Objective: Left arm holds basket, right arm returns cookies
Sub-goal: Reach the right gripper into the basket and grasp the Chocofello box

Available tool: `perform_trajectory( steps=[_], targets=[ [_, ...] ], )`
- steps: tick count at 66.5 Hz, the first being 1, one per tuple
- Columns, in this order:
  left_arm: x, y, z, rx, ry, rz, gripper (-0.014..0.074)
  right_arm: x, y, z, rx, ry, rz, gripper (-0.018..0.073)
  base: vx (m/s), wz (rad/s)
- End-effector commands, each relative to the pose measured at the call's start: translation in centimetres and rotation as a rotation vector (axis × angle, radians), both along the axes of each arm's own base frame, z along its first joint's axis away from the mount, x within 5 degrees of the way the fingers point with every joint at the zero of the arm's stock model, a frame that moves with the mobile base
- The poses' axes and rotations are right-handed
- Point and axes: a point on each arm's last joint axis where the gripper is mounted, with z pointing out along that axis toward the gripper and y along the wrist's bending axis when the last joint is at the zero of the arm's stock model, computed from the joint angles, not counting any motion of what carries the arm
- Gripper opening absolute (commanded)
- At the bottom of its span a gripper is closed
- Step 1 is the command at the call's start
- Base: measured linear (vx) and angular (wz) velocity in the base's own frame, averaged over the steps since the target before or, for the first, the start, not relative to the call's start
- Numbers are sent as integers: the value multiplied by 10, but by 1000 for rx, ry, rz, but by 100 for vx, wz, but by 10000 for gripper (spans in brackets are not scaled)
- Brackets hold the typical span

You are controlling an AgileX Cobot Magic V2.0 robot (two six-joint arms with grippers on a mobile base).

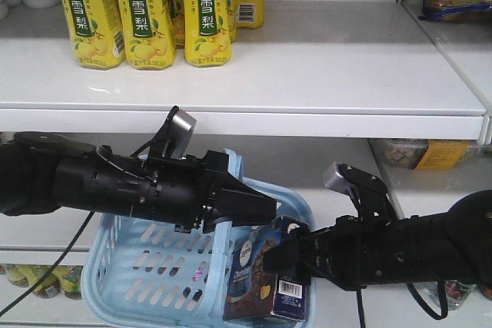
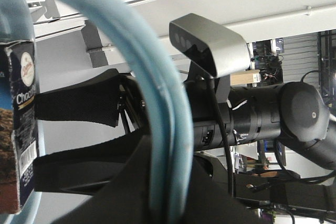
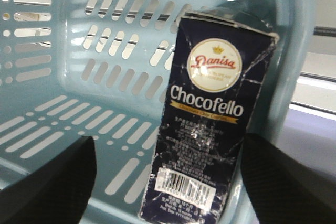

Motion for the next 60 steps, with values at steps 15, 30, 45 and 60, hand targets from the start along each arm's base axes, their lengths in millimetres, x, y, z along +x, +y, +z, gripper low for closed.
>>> perform_trajectory(
  steps=[15,30,45,60],
  targets=[
    [10,3,37,-157,-59,116,-3,7,5,5,31,-20,4,531,0,0],
    [10,3,37,-157,-59,116,-3,11,7,-6,17,-3,17,531,0,0],
    [10,3,37,-157,-59,116,-3,24,12,-10,4,-5,29,499,0,0],
    [10,3,37,-157,-59,116,-3,36,14,-19,-24,-5,4,442,0,0]
  ],
)
